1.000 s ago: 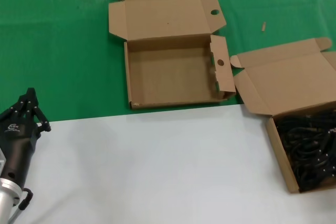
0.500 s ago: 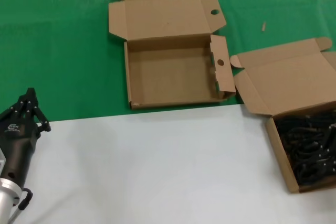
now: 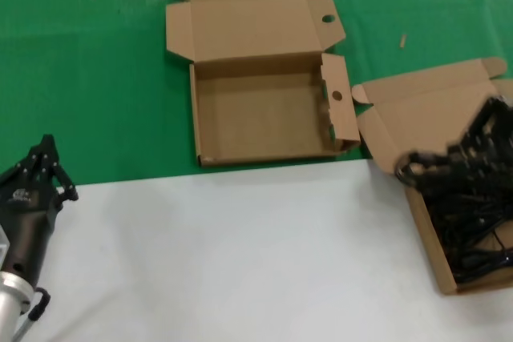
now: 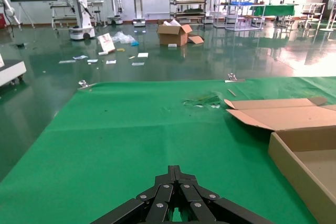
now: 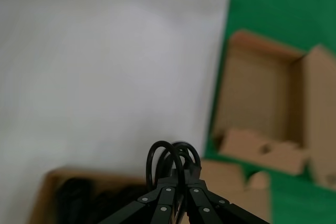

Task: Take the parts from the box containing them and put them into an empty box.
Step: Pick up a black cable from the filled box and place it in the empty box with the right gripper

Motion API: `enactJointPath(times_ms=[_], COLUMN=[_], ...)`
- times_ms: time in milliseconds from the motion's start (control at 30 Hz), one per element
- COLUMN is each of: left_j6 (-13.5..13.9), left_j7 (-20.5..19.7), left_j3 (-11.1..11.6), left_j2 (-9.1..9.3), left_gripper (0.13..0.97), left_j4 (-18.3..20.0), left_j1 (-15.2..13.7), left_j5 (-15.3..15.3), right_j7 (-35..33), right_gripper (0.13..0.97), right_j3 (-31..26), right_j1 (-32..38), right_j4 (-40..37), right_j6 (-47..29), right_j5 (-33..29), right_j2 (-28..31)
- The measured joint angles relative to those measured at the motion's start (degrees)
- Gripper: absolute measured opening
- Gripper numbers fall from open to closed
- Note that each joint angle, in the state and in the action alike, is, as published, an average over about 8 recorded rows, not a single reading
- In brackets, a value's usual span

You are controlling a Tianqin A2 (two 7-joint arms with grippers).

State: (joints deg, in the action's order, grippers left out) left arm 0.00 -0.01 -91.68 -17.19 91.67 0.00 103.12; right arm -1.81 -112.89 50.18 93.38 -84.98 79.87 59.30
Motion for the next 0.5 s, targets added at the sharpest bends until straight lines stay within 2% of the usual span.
enactJointPath(times_ms=[233, 500], left_j6=[0.0, 0.0], left_j7=[0.0, 0.0], left_j3=[0.0, 0.0], left_j2=[0.00, 0.00], left_gripper=[0.140, 0.140], left_j4=[0.0, 0.0], left_j1=[0.0, 0.0], left_j5=[0.0, 0.0], right_j7=[6.1, 8.2], right_gripper=[0.147, 0.147], right_j3=[-1.0, -5.1], right_j1=[7.0, 11.5], right_j4=[2.3, -1.0], right_j6=[0.7, 5.4], right_j5=[-0.8, -5.9], right_j2=[-6.1, -15.9])
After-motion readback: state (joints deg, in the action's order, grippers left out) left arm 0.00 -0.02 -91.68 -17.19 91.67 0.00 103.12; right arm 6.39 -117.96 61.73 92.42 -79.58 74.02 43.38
